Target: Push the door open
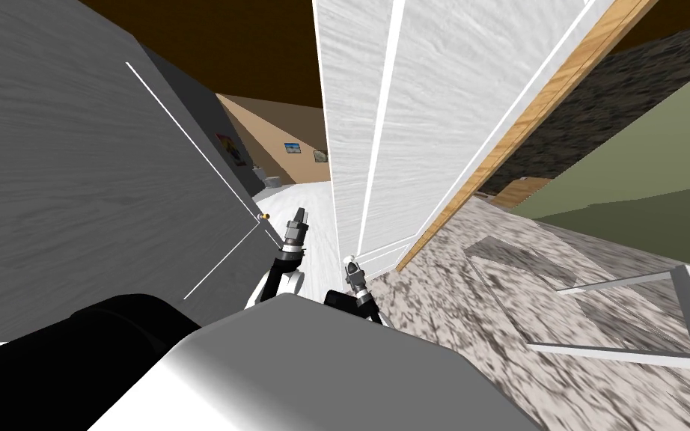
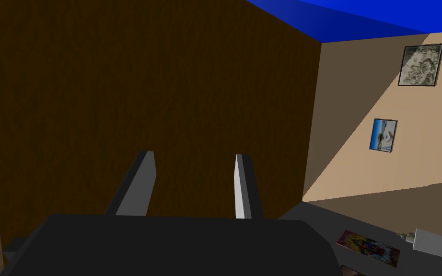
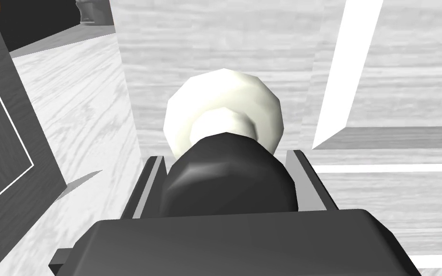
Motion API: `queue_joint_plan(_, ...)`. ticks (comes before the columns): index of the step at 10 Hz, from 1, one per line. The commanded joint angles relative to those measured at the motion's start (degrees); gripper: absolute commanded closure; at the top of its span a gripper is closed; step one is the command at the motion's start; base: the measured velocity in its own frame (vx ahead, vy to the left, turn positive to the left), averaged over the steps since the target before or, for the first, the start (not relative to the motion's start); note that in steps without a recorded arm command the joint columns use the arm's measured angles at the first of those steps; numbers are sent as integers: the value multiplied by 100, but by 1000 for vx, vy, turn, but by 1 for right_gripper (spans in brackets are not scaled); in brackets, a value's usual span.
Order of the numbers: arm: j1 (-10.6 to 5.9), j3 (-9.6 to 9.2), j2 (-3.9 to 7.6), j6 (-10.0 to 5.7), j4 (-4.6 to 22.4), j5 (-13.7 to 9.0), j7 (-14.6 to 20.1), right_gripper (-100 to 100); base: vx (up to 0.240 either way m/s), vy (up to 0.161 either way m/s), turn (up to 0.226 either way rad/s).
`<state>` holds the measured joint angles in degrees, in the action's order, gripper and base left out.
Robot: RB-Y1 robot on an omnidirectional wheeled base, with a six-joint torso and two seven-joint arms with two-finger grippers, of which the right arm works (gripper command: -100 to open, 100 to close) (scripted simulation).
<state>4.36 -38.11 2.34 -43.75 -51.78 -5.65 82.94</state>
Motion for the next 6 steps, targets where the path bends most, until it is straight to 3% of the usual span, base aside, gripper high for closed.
queue_joint_plan(1,-6,67,23,0,8,-37,-24,100,77,100,-10)
queue_joint_plan(6,-34,359,72,3,44,-201,-128,100,141,147,-40)
